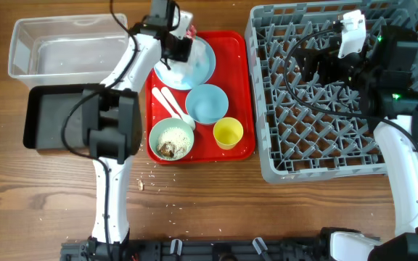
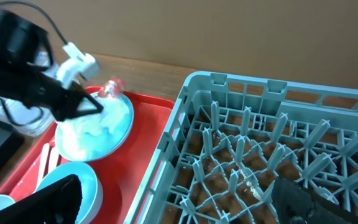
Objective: Sort waste into correct bins and load items into the dishwasher rack
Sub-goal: 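Grasp the red wrapper and tissue from the plate with left gripper, drop into clear bin, then grasp the yellow cup from the red tray with the left gripper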
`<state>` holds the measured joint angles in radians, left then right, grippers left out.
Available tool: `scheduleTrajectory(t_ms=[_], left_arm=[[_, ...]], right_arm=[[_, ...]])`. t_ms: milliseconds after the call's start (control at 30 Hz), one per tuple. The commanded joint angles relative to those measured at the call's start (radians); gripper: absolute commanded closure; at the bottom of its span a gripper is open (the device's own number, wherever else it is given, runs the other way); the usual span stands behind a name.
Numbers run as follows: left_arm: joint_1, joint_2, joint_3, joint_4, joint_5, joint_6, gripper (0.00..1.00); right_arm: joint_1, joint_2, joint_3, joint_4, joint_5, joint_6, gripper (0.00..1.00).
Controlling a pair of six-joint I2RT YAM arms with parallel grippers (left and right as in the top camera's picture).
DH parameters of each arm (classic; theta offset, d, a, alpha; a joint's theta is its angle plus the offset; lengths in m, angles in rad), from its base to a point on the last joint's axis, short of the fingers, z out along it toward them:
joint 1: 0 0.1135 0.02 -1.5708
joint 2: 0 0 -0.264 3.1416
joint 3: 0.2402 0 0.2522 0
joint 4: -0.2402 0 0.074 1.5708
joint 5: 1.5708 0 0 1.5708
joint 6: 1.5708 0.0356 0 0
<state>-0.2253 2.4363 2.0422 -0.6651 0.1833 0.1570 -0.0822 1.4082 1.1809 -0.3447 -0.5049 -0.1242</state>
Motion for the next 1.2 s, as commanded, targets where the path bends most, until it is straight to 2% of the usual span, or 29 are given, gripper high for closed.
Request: scheduleTrajectory(t_ms=[0,100,167,267,367,400,433,467,500,567,633,700,833,900,1033,1167], left_arm=[[0.057,-0.237,0.008,-0.063,0.005,-0.153,0.96],[0.118,-0.279,0.008,-0.160,0.005,-0.185,0.96],[0.195,-0.280,0.008,-0.208,-0.014,-0.270,0.96],[0.337,-0.274,-0.003,-0.200,-0.111,-0.394,0.96],[0.431,-0.192,-0.014,-0.100,-0.109,-0.323,0.95],[0.438,-0.154,-0.014,-0.069,-0.107,-0.321,0.87],[0.438,-0.127,-0.014,-0.050,-0.106,-0.322,0.48],[0.436,-0.121,-0.014,-0.045,-0.106,-0.321,0.25],[0.436,-0.121,-0.014,-0.040,-0.106,-0.321,0.16],[0.436,-0.150,-0.011,-0.039,-0.105,-0.318,0.07],[0.435,-0.192,-0.011,-0.050,-0.077,-0.310,0.07],[0.416,-0.254,-0.011,-0.097,0.079,-0.216,0.17],[0.318,-0.309,-0.011,-0.262,0.255,-0.134,0.17],[0.233,-0.304,-0.013,-0.359,0.333,-0.134,0.15],[0.036,-0.285,-0.014,-0.532,0.328,-0.012,0.21],[-0.118,-0.264,-0.049,-0.627,0.241,-0.007,0.29]], right_arm=[[-0.001,0.010,0.022,-0.002,-0.013,0.023,0.00],[-0.001,0.010,0.022,0.001,-0.013,0.023,0.01],[-0.002,0.010,0.021,0.003,-0.013,0.023,0.00],[-0.001,0.010,0.022,0.016,-0.013,0.022,0.00],[-0.002,0.010,0.022,0.032,-0.013,0.023,0.00],[-0.001,0.010,0.022,0.029,-0.013,0.023,0.00],[-0.001,0.010,0.022,0.029,-0.013,0.023,0.00],[-0.001,0.010,0.022,0.030,-0.013,0.023,0.00],[-0.001,0.010,0.022,0.030,-0.013,0.022,0.00],[-0.001,0.010,0.022,0.030,-0.013,0.023,0.00],[-0.001,0.010,0.022,0.031,-0.013,0.022,0.00],[-0.001,0.010,0.022,0.031,-0.013,0.023,0.00],[-0.001,0.010,0.022,0.029,-0.013,0.023,0.00],[0.000,0.010,0.021,0.025,-0.013,0.036,0.00],[0.000,0.010,0.022,0.026,-0.013,0.048,0.00],[0.000,0.010,0.022,0.002,-0.013,0.050,0.00]])
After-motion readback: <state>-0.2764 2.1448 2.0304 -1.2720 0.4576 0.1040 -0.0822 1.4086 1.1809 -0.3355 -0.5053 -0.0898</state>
